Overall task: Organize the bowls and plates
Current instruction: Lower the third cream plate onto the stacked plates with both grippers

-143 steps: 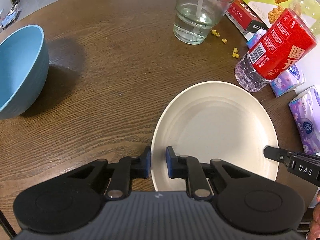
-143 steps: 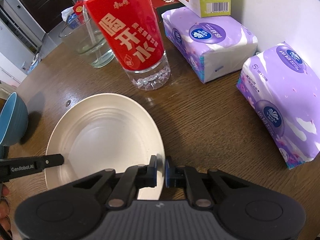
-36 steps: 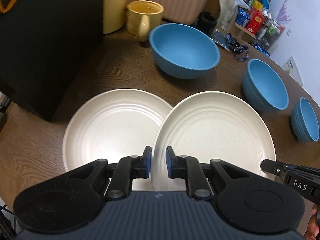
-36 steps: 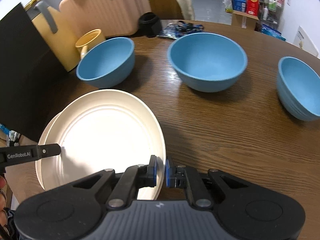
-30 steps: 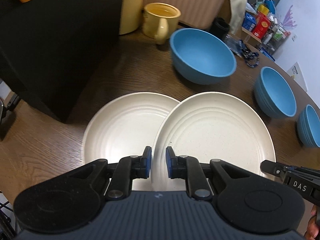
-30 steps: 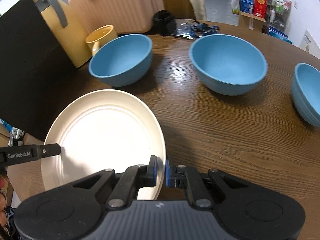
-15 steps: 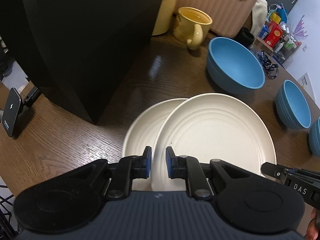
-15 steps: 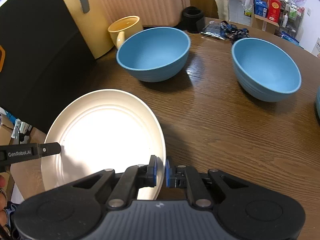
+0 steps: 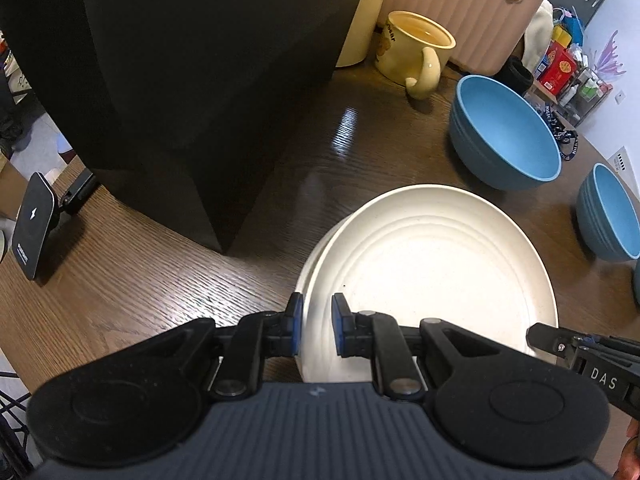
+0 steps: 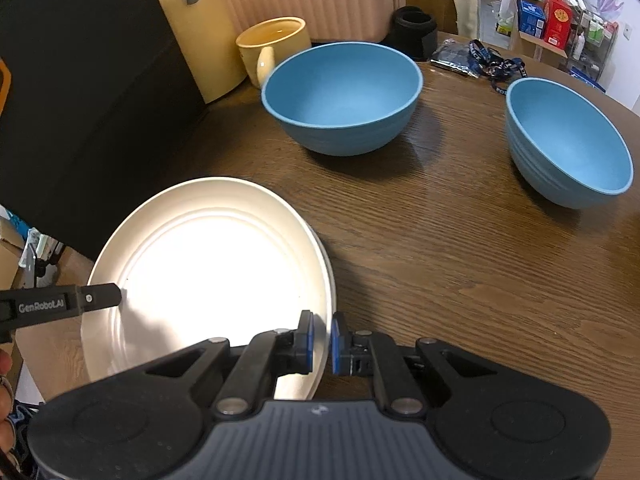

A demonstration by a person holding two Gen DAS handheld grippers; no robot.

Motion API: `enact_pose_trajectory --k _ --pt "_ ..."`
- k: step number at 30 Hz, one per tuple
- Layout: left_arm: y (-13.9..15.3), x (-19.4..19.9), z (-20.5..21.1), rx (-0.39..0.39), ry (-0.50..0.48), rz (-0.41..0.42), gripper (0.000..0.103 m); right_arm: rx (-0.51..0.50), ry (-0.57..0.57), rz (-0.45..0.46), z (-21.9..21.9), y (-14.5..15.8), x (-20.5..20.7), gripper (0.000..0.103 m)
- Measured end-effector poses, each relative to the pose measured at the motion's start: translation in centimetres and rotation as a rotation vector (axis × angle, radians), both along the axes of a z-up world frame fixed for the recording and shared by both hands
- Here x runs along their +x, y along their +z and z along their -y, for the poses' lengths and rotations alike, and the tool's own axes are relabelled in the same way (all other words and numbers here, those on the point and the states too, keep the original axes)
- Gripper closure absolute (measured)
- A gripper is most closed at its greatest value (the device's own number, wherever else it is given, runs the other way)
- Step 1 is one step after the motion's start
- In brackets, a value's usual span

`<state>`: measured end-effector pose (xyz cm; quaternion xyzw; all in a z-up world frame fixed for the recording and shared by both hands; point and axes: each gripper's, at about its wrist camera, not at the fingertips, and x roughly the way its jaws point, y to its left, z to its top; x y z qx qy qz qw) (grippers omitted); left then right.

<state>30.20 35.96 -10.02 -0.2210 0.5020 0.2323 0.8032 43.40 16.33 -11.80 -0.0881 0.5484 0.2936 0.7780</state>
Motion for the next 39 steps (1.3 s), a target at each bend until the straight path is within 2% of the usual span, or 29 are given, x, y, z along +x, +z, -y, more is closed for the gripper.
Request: enact_pose_trajectory --k 31,39 --pt "-1.2 0.9 0.6 0.12 -0.123 -0.01 0.086 -0.118 0.029 0.121 -2.7 -0.1 -2.2 0.092" --pt "-1.7 1.1 0.6 0.117 -0.137 -0.015 0.086 -0.144 0.03 0.139 -2.8 -0.3 -2.3 0.092"
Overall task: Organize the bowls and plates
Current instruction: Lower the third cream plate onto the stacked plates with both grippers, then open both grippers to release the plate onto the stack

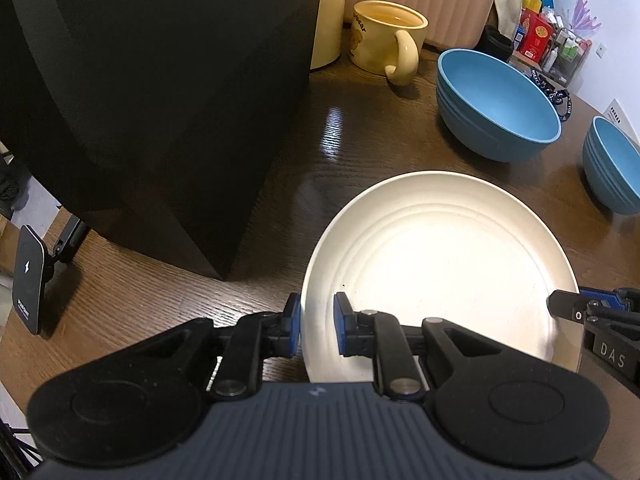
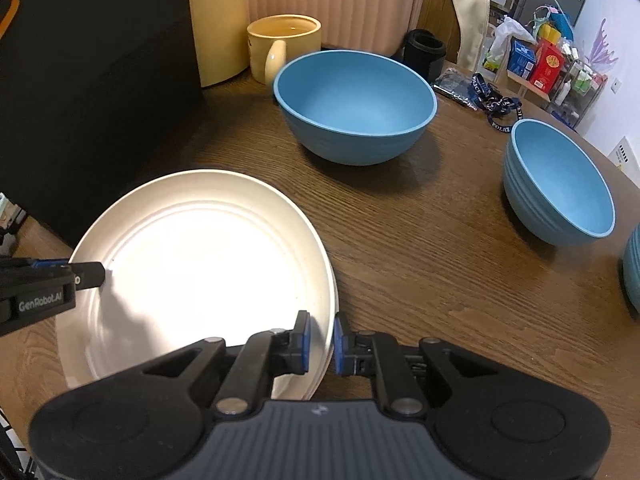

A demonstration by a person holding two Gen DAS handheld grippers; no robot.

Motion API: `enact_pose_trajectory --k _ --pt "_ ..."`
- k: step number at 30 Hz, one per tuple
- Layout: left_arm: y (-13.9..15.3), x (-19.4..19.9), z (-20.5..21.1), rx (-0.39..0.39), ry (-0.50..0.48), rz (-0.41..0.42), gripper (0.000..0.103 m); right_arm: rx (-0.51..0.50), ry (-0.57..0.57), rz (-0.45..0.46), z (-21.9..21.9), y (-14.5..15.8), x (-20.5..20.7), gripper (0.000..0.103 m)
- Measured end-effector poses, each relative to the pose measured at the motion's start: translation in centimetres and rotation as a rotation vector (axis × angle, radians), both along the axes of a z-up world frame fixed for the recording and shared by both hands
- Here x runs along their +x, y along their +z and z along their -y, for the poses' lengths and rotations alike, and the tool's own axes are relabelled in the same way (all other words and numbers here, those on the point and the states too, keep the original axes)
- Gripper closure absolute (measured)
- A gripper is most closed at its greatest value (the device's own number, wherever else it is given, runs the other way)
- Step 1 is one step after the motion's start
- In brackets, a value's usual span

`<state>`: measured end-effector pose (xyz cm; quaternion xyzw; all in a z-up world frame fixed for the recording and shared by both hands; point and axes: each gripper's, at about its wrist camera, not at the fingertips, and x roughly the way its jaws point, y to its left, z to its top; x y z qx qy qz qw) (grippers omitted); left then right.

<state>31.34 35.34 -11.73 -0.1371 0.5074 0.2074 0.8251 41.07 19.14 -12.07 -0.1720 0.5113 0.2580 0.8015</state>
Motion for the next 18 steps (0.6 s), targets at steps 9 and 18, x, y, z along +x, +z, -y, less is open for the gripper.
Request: enact_pose_trajectory --k 9,18 --pt "-0.24 0.12 0.03 0.007 -0.005 0.0 0.086 0.0 -0.006 0.0 -0.06 -0.04 -0.01 0.092" --pt "0.71 -0.43 -0.05 0.011 -0.002 0.032 0.064 0.031 -0.024 -0.005 0.28 0.11 0.32 0.076"
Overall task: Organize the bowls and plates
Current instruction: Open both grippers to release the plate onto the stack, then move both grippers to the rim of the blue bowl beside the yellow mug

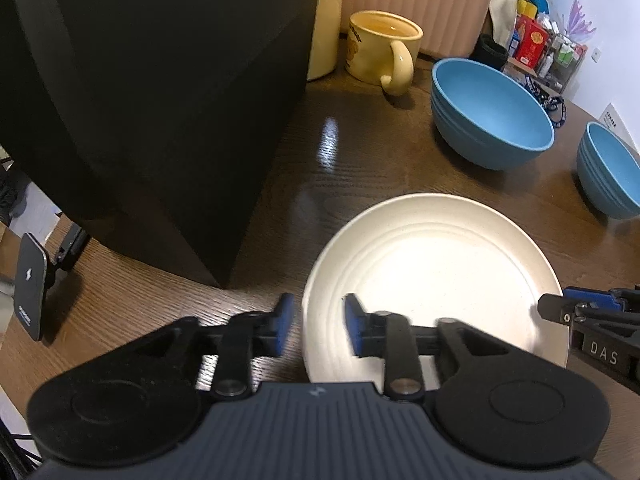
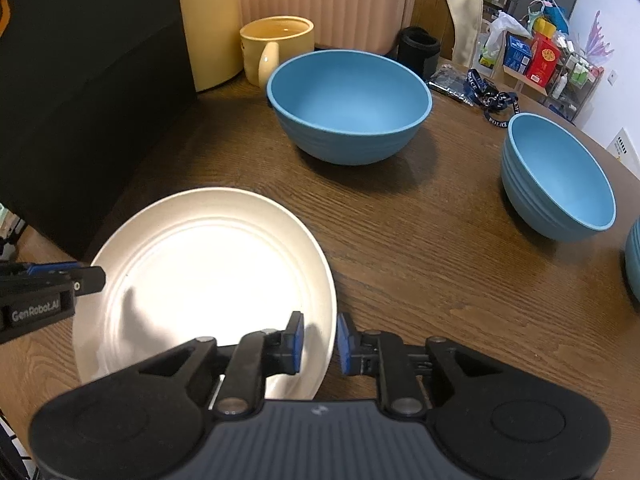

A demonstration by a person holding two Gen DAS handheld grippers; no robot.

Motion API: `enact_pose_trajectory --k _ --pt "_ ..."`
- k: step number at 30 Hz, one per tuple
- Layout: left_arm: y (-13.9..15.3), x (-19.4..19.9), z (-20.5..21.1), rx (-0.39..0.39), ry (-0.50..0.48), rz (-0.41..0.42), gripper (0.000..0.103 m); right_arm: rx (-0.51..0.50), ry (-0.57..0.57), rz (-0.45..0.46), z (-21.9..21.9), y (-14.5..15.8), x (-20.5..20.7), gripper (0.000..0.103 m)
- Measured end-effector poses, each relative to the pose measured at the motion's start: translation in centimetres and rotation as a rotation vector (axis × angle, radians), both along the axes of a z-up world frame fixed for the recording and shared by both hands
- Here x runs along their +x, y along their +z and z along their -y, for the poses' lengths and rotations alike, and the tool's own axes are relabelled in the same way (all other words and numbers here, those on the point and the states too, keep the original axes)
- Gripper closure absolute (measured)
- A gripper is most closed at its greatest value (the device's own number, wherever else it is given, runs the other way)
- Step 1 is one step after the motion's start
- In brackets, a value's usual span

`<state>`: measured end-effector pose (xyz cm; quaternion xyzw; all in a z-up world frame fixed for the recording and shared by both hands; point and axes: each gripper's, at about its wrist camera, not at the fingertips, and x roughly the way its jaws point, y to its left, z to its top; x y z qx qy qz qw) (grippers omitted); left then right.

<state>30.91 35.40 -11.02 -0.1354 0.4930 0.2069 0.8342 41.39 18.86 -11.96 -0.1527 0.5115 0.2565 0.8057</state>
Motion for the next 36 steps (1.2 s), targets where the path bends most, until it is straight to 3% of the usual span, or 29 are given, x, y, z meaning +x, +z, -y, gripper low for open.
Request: enact_pose_trajectory --k 1,2,3,6,7,14,26,36 --pt "0.2 -0.1 0.0 0.005 0.001 0.006 0.061 0.002 -0.004 0.002 0.1 0.1 0.0 0.071" --pt "0.5 -0.3 -0.1 0.011 0.001 0.013 0.053 0.006 -0.009 0.006 0.2 0.2 0.1 0.057" --pt "0.7 -0.3 -0.1 0.014 0.003 0.017 0.039 0.013 -0.014 0.007 0.3 0.3 0.1 0.042" --pt "1.5 -0.8 -0.1 0.036 0.01 0.043 0.002 0.039 -0.03 -0.002 0.8 0.6 0.3 0.019" --pt "1.7 -0.8 -0.1 0.042 0.013 0.047 0.0 0.045 -0.034 -0.005 0.9 0.7 0.3 0.016" --pt "2.5 -1.2 -0.2 0.025 0.007 0.058 0.0 0.096 -0.063 -0.004 2.2 1.7 -0.2 0.0" --pt "4.6 -1.6 1.4 0.038 -0.059 0.093 0.0 0.184 -0.227 0.037 6.1 4.2 -0.8 0.0" --pt "6.8 -1.2 3.3 0.054 -0.051 0.109 0.0 0.188 -0.25 0.075 8.2 6.2 -1.2 0.0"
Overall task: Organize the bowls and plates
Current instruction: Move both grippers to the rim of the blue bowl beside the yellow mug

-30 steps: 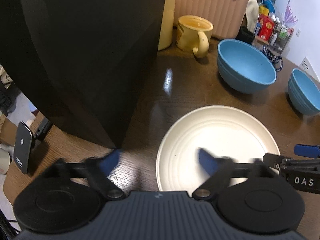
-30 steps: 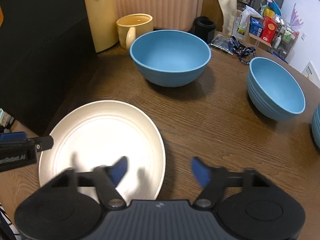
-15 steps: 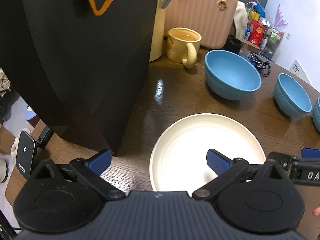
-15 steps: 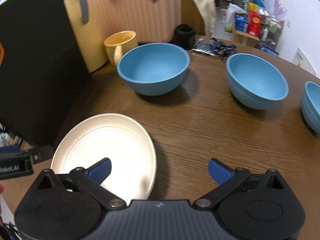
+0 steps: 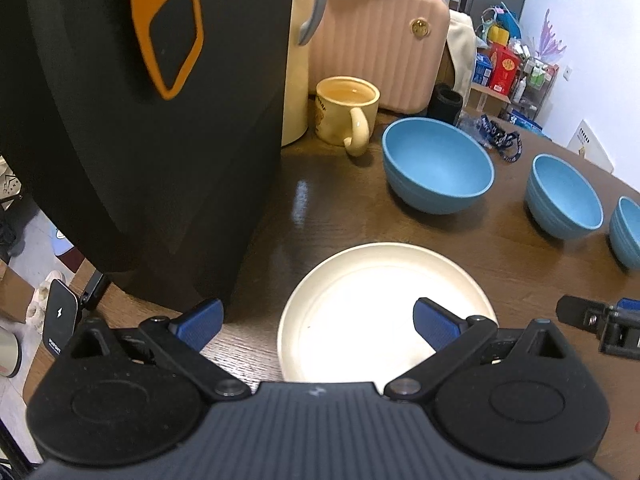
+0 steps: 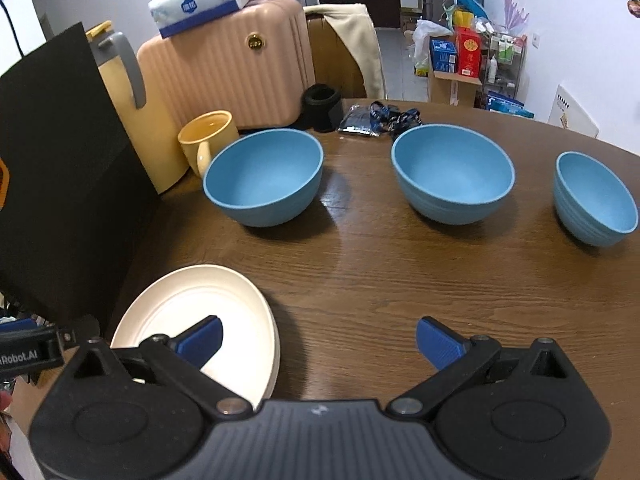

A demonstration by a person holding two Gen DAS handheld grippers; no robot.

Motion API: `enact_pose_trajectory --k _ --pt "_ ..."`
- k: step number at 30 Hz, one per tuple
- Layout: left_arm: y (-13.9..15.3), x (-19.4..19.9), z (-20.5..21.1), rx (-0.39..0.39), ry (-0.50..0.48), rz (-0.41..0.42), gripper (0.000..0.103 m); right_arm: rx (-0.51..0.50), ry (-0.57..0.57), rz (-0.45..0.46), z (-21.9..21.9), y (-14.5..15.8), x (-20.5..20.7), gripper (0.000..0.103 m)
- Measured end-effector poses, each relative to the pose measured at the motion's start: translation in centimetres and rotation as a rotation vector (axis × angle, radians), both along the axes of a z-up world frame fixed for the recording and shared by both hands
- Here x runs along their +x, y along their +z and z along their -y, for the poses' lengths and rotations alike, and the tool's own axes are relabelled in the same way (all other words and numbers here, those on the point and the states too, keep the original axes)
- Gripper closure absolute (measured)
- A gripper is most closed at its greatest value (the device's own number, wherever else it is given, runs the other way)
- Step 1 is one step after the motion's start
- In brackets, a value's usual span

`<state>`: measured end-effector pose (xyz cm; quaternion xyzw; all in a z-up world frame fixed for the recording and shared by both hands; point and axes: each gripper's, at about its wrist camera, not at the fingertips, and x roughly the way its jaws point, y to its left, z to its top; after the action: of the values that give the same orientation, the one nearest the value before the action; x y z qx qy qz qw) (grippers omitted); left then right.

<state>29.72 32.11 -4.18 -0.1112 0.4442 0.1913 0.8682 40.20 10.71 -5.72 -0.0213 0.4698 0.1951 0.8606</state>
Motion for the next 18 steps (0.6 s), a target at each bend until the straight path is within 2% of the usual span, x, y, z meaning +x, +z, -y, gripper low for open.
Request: enact_pose_trajectory --k 18 --pt "3.8 0.6 3.1 -0.027 0.137 0.051 0.0 -0.019 0.054 0.044 2.7 4.2 1.0 0.0"
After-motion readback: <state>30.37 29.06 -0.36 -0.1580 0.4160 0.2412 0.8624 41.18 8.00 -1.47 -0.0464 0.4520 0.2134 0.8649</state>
